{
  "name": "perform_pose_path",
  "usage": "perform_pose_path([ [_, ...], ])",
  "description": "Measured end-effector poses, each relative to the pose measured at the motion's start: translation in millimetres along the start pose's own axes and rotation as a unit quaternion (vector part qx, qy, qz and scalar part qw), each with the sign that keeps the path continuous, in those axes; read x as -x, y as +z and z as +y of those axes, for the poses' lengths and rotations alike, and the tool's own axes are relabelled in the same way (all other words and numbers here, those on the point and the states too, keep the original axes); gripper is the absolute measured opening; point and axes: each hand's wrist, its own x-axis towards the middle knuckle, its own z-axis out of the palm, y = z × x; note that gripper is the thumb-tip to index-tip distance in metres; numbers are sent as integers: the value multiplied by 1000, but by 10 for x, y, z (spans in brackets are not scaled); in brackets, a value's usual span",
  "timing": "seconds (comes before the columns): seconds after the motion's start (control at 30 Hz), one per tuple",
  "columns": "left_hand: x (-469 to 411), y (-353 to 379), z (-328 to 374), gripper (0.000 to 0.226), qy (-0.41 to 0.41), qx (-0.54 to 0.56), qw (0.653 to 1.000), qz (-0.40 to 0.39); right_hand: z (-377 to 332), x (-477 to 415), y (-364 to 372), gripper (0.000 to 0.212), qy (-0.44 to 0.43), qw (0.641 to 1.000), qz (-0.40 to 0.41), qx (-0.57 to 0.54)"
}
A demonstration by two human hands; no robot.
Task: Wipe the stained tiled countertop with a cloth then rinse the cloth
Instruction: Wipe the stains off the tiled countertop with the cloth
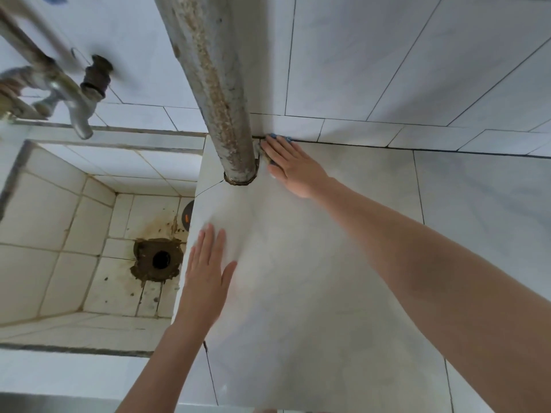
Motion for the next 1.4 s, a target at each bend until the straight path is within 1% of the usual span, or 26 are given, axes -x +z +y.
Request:
perform_pose_path([
  [0.13,117,6,-34,61,2,-2,1000,-6,-121,173,103,54,12,1000,-2,-6],
  [0.23,270,1,-61,63,4,0,1000,-1,-236,445,191,66,-18,1000,-9,-18],
  [0.33,494,-10,-92,60,4,-2,1000,-11,-403,847,282,62,-42,999,6,-15],
  [0.4,651,-23,-118,58,-1,4,1000,-18,-684,1145,373,56,-71,997,30,-19],
  [0.47,805,-36,-129,57,3,9,999,-31,-1070,1475,496,50,-134,990,42,-13],
  [0.53,1002,-45,-158,57,-1,6,999,-42,-1448,1818,590,52,-196,980,37,-2],
  [0.57,1104,-44,-197,56,-7,7,999,-40,-1576,1953,612,54,-211,977,32,2],
  [0.63,1305,-47,-286,57,-31,10,999,-33,-1651,2072,615,53,-222,975,22,3],
  [0.7,1473,-48,-420,59,-50,-3,998,-34,-1549,1981,559,51,-229,973,2,17],
  [0.73,1535,-59,-487,58,-59,-12,998,-34,-1467,1869,517,49,-220,975,-5,23],
  [0.8,1612,-91,-617,55,-71,-29,996,-37,-1310,1550,426,49,-154,988,-10,14],
  [0.87,1670,-124,-691,56,-77,-40,995,-48,-1201,1197,320,54,-80,997,-16,3],
  [0.93,1719,-156,-731,59,-83,-56,993,-54,-1182,887,273,61,-38,999,-16,-6],
  [1.03,1794,-195,-789,67,-123,-52,991,-16,-1286,556,336,71,20,999,-17,-41],
  [1.1,1839,-211,-848,70,-154,-49,987,6,-1436,503,375,66,54,997,8,-47],
  [1.13,1853,-217,-869,72,-166,-48,985,14,-1514,537,398,62,50,997,23,-48],
  [1.2,1858,-232,-879,74,-175,-42,983,18,-1719,762,472,56,0,998,23,-53],
  [1.3,1843,-246,-845,74,-177,-37,984,8,-2100,1334,588,50,-107,990,21,-87],
  [1.4,1830,-255,-835,74,-184,-34,982,3,-2166,1694,652,51,-209,977,19,-46],
])
